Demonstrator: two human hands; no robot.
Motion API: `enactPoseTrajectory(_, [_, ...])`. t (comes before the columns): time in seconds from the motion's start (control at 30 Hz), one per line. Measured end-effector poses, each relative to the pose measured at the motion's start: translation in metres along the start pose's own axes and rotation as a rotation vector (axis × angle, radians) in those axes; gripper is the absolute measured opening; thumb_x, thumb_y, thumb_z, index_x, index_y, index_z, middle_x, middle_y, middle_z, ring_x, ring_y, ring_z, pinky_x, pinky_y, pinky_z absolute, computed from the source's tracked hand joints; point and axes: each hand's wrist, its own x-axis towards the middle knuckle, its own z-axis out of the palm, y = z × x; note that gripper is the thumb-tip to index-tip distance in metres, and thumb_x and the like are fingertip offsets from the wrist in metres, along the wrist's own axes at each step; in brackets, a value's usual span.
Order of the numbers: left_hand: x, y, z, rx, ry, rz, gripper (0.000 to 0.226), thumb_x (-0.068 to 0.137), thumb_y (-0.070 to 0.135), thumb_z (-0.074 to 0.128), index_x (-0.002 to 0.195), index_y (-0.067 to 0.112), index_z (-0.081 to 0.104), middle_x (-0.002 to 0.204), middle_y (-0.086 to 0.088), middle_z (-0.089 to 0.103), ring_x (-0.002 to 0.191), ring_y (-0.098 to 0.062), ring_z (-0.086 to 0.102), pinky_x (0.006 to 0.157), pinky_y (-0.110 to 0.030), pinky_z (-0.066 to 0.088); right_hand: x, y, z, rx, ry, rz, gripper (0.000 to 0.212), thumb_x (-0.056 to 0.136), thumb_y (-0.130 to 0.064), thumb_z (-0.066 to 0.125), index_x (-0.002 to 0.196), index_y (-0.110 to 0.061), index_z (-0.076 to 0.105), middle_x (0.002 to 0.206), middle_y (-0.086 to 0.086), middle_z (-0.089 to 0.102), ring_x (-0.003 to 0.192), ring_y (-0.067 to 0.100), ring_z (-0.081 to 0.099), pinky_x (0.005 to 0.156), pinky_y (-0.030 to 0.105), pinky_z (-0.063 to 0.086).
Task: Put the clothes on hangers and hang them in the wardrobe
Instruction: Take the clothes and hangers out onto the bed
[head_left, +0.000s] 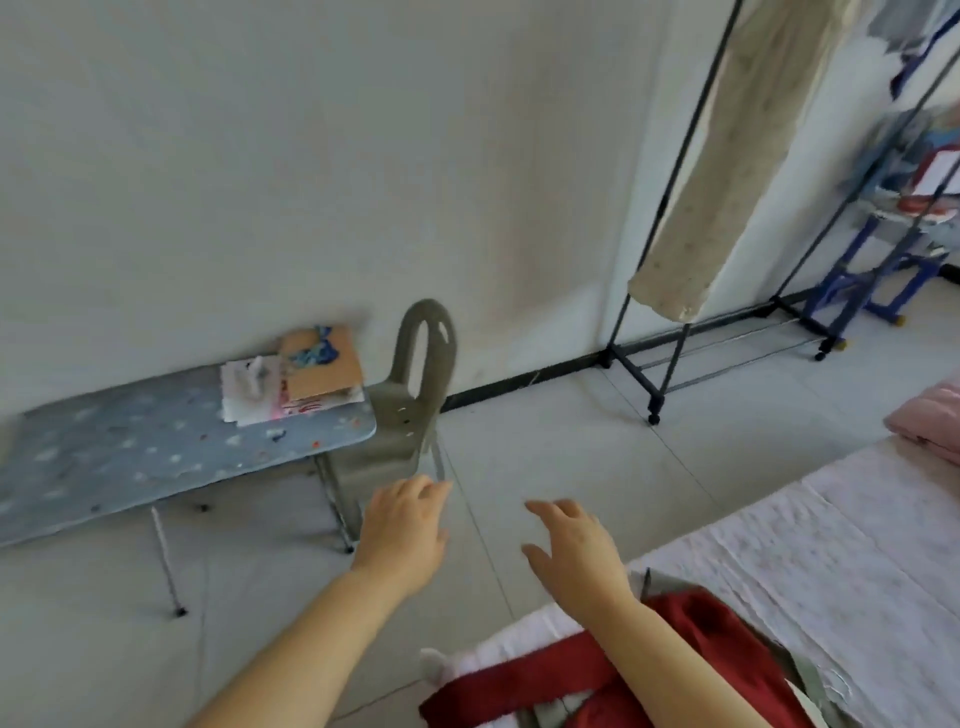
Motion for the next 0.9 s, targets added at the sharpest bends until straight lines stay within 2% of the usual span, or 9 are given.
enactPoseTrajectory(0.17, [-0.098, -0.132, -0.036, -0.022, 0.085, -0.348, 0.055, 0.088, 0.038, 0.052, 0.138, 0.025, 0.035, 0.134, 0.005, 0.043, 0.122, -0.020, 0.042, 0.099, -0.030, 0.032, 0.023, -0.142, 0.046, -0.066, -0.114, -0.264, 0.049, 0.093, -0.037, 0.050, 0.139, -0.029, 0.037, 0.137, -0.004, 0.043, 0.126, 0.017, 0.040, 0.105, 0.031, 0.035])
enactPoseTrajectory(0.3, [-0.206, -0.231, -0.060, -0.005, 0.142, -0.593, 0.053, 0.089, 0.039, 0.050, 0.138, 0.026, 0.035, 0.133, 0.006, 0.045, 0.123, -0.017, 0.042, 0.099, -0.027, 0.029, 0.018, -0.263, 0.096, -0.126, -0.198, -0.438, 0.047, 0.089, -0.033, 0.054, 0.135, -0.026, 0.043, 0.134, -0.002, 0.046, 0.126, 0.020, 0.040, 0.103, 0.031, 0.036])
enactPoseTrajectory(0.47, [-0.352, -0.335, -0.082, 0.007, 0.231, -0.914, 0.050, 0.091, 0.040, 0.046, 0.137, 0.024, 0.035, 0.134, 0.005, 0.044, 0.122, -0.016, 0.042, 0.101, -0.029, 0.031, -0.003, -0.412, 0.157, -0.210, -0.281, -0.678, 0.051, 0.091, -0.037, 0.053, 0.139, -0.029, 0.037, 0.137, -0.004, 0.041, 0.128, 0.018, 0.038, 0.105, 0.031, 0.034])
enactPoseTrajectory(0.67, [-0.492, -0.411, -0.101, 0.031, 0.312, -1.261, 0.053, 0.093, 0.041, 0.045, 0.141, 0.024, 0.029, 0.137, 0.006, 0.042, 0.123, -0.013, 0.042, 0.101, -0.029, 0.033, -0.047, -0.560, 0.225, -0.246, -0.371, -0.949, 0.050, 0.092, -0.036, 0.053, 0.139, -0.029, 0.037, 0.137, -0.004, 0.041, 0.128, 0.016, 0.038, 0.108, 0.030, 0.032])
enactPoseTrajectory(0.9, [-0.569, -0.470, -0.114, -0.014, 0.353, -1.509, 0.052, 0.092, 0.040, 0.043, 0.140, 0.026, 0.029, 0.142, 0.005, 0.037, 0.128, -0.015, 0.036, 0.106, -0.033, 0.027, -0.086, -0.690, 0.290, -0.242, -0.427, -1.258, 0.051, 0.091, -0.037, 0.053, 0.139, -0.030, 0.037, 0.136, -0.006, 0.043, 0.123, 0.013, 0.042, 0.106, 0.029, 0.035])
